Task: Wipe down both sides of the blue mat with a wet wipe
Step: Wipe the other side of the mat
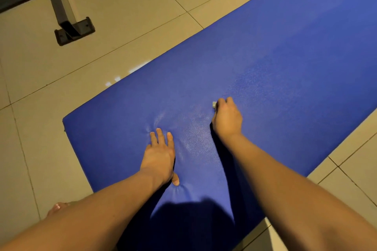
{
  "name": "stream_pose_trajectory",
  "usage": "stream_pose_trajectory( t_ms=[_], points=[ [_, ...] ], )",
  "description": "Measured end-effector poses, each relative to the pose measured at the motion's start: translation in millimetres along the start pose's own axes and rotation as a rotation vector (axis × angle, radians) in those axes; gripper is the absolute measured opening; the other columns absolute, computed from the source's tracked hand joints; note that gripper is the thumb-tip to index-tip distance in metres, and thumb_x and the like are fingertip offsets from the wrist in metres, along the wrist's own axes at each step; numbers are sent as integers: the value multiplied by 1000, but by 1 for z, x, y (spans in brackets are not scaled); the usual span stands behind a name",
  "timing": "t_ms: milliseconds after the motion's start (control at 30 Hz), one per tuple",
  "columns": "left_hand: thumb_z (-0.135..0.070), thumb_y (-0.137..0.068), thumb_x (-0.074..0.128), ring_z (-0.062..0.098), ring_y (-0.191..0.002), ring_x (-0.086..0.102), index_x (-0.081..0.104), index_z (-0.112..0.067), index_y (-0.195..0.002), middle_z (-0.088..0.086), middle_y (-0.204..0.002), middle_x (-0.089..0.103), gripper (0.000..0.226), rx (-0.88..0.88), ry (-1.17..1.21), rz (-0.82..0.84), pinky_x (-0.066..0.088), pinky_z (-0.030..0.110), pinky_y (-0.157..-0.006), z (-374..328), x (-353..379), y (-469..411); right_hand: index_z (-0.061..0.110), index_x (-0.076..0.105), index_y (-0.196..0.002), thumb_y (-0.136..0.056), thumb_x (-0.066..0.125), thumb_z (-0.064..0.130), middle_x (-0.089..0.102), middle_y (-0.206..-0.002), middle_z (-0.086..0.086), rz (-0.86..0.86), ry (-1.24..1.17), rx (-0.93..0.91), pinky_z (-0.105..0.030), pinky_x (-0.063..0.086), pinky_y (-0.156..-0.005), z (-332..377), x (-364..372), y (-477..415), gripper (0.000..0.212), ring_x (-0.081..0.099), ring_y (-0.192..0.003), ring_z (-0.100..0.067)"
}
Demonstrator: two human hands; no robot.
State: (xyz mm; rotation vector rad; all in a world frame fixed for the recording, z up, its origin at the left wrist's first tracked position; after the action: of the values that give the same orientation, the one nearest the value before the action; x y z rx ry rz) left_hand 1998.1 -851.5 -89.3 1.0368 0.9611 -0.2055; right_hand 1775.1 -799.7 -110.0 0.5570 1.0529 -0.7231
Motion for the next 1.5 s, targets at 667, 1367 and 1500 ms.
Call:
stream_pose_trajectory(
  t_ms=[667, 1367, 1500],
  points=[
    [-74, -50, 84, 54, -149, 5, -8, 2, -156, 36, -160, -5, 160, -7, -4, -19, 37, 47, -114, 1, 2, -2, 10, 62, -120, -93, 55, 14, 54, -102, -8, 113, 90, -216, -37, 44, -65, 21, 11, 85, 29, 55, -88, -29],
    [-38, -90, 65, 25, -79, 58, 63, -11, -93, -2, -82, 62, 27, 124, 536, -339, 45, 32, -63, 16, -60, -30, 2, -17, -155, -63, 82, 70, -13, -157, -39, 746, 556, 154, -60, 27, -117, -60, -31, 182, 151, -3, -148, -55],
    [-24, -92, 67, 27, -86, 65, 69, -11, -88, 3, -88, 70, 14, 207, 603, -259, 52, 35, -73, 0, -52, -50, -2, -15, -155, -64, 82, 70, -9, -156, -41, 723, 584, 141, -61, 30, -114, -61, -28, 180, 151, 1, -146, -58]
  ],
)
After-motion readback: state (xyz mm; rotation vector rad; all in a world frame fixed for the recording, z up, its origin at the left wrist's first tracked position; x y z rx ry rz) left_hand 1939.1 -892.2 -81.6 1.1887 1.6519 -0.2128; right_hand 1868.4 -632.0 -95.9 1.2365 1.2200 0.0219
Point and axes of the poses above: each hand's wrist, its own y-axis away from the middle knuckle, its own x-axis out of the palm, z = x × y, the point moved 4 cm from there along -y, towards the middle knuckle
